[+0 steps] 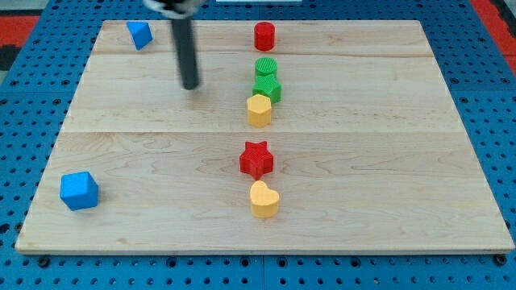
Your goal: Move the blue triangle to the bottom of the red circle
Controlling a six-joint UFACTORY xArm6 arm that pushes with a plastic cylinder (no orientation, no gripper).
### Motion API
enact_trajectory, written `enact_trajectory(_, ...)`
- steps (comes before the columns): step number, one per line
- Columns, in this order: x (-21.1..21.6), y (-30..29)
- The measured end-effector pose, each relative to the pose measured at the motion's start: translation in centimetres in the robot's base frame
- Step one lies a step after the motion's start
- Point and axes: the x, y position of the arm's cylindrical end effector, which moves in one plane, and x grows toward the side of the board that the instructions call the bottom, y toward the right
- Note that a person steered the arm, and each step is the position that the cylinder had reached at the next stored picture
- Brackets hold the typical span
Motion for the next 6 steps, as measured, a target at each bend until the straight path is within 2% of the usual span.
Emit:
enact_trajectory(1, -3.9, -8.8)
enact_trajectory(2, -9.0, -12.7)
enact_trajectory(3, -12.1, -10.0)
enact_trajectory(5, -6.7, -2.4)
enact_trajectory(6, -8.1, -5.4)
